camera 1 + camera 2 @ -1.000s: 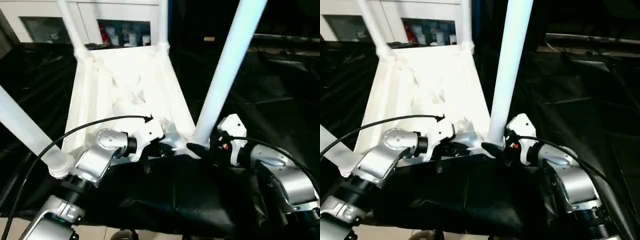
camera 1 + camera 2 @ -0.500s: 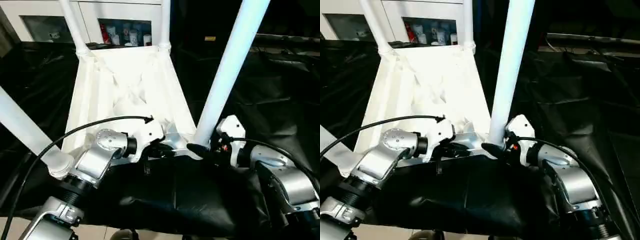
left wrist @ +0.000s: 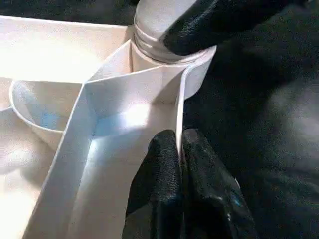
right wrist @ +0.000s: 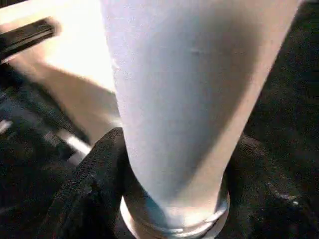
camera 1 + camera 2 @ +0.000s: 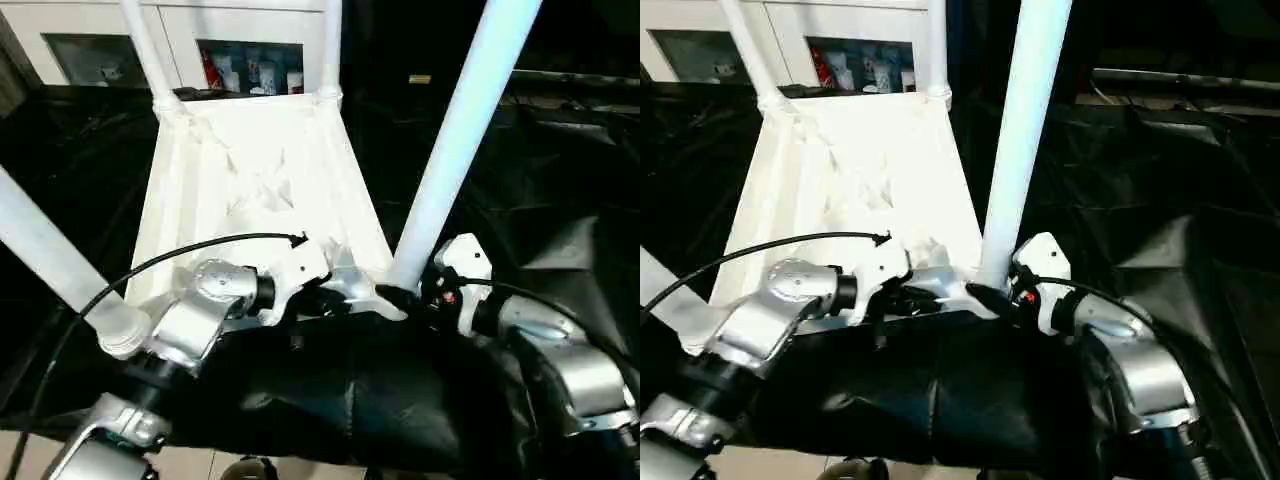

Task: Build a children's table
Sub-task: Rotate leg to tighten

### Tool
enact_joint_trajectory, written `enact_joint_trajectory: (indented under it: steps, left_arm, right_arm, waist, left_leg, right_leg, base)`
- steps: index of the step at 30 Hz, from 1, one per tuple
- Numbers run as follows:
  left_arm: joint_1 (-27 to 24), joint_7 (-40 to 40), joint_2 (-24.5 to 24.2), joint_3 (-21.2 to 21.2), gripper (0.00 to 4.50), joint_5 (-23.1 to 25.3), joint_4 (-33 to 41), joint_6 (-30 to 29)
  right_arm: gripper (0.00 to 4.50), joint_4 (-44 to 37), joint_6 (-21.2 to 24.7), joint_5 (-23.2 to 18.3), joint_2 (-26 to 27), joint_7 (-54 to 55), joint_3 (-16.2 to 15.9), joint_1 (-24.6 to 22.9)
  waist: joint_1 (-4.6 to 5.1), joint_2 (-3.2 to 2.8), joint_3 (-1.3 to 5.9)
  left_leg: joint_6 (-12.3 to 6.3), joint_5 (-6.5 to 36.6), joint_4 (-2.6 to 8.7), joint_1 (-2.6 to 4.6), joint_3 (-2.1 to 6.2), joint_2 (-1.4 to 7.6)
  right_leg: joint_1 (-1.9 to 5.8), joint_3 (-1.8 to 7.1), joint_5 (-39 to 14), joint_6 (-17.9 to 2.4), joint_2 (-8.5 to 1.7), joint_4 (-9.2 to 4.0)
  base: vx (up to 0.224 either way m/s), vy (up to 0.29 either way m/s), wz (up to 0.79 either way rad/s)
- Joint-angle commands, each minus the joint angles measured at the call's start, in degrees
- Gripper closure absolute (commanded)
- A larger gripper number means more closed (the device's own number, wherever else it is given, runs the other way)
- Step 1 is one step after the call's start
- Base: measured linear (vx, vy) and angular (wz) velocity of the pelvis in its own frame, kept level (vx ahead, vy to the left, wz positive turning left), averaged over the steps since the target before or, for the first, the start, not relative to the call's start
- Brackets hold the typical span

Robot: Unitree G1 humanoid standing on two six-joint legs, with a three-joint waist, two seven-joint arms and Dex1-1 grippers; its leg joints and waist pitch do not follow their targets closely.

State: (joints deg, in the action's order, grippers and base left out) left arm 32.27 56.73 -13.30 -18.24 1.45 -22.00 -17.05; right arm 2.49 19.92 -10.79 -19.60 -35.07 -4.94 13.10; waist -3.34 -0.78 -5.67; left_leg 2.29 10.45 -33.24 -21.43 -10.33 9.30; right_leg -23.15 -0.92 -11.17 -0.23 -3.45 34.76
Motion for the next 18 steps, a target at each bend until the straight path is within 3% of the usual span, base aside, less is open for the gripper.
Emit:
enact_joint_trajectory:
  steps: [1, 2, 3, 5, 9, 14, 16, 18]
  left_arm:
    - [1.3, -7.0, 4.4, 1.4, 4.5, -1.0, -3.7, -0.8]
    - [3.5, -12.9, 7.3, 2.4, 4.5, 0.1, -7.5, -1.5]
    - [3.5, -12.9, 7.3, 2.4, 4.5, 0.1, -7.5, -1.5]
    - [5.1, -17.4, 9.9, 3.7, 4.5, 0.0, -10.4, -3.0]
    - [7.3, -22.1, 13.0, 4.5, 4.5, 0.8, -13.7, -3.0]
    - [7.0, -20.2, 12.6, 2.6, 4.5, 2.4, -13.1, -1.4]
    - [7.0, -19.7, 12.1, 2.4, 4.5, 2.5, -13.4, -0.8]
    - [6.7, -18.9, 11.6, 2.1, 4.5, 2.3, -13.0, -0.6]
  right_arm:
    - [2.01, 3.9, 2.3, 2.2, 3.4, 5.1, -2.3, -0.8]
    - [2.01, 7.6, 3.6, 3.5, 7.8, 13.3, -0.5, 1.1]
    - [2.01, 7.6, 3.6, 3.5, 7.8, 13.3, -0.5, 1.1]
    - [2.01, 10.6, 4.7, 4.3, 11.4, 20.1, 1.3, 3.0]
    - [2.01, 14.4, 4.4, 5.2, 16.2, 26.6, 2.5, 6.3]
    - [2.01, 13.3, 0.5, 6.4, 16.3, 23.2, -0.2, 6.4]
    - [1.31, 12.2, 0.1, 6.5, 16.2, 22.3, -0.5, 6.1]
    - [1.29, 11.2, 0.0, 6.5, 15.5, 21.2, -1.0, 5.8]
  waist:
    - [0.23, 1.13, 2.59]
    - [0.19, 1.17, 2.6]
    - [0.55, 1.07, 2.57]
    - [0.59, 1.17, 2.71]
    - [0.72, 1.05, 2.95]
    - [0.32, 1.31, 3.39]
    - [0.21, 1.32, 3.3]
    - [0.1, 1.2, 3.31]
  left_leg:
    - [-2.8, 12.7, 4.07, 0.64, 1.15, 3.2]
    - [-1.73, 14.8, 4.18, 1.1, 1.31, 3.23]
    - [-0.68, 15.7, 4.33, 1.16, 1.37, 3.08]
    - [0.01, 15.5, 4.45, 1.11, 1.59, 2.98]
    - [-0.63, 14.3, 4.48, 0.9, 1.5, 2.94]
    - [-2.9, 10.4, 4.11, 0.57, 1.21, 2.96]
    - [-3.33, 10.5, 4.15, 0.55, 1.19, 2.95]
    - [-3.41, 10.7, 4.2, 0.54, 1.2, 2.96]
  right_leg:
    - [2.17, 2.16, -19.0, -12.6, -4.59, -5.22]
    - [2.05, 2.23, -23.1, -11.1, -4.64, -5.63]
    - [1.66, 2.31, -24.8, -10.5, -4.47, -5.75]
    - [1.83, 2.31, -25.4, -9.4, -4.55, -5.84]
    - [1.83, 2.44, -20.6, -9.7, -4.4, -5.59]
    - [2.41, 2.43, -12.5, -10.7, -4.45, -5.03]
    - [2.41, 2.39, -13.3, -10.8, -4.52, -5.12]
    - [2.41, 2.34, -14.7, -10.6, -4.51, -5.25]
  base:
    - [0.0, 0.0, 0.0]
    - [0.0, 0.0, 0.0]
    - [0.0, 0.0, 0.0]
    - [0.0, 0.0, 0.0]
    - [0.0, 0.0, 0.0]
    - [0.0, 0.0, 0.0]
    - [0.0, 0.0, 0.0]
    - [0.0, 0.0, 0.0]
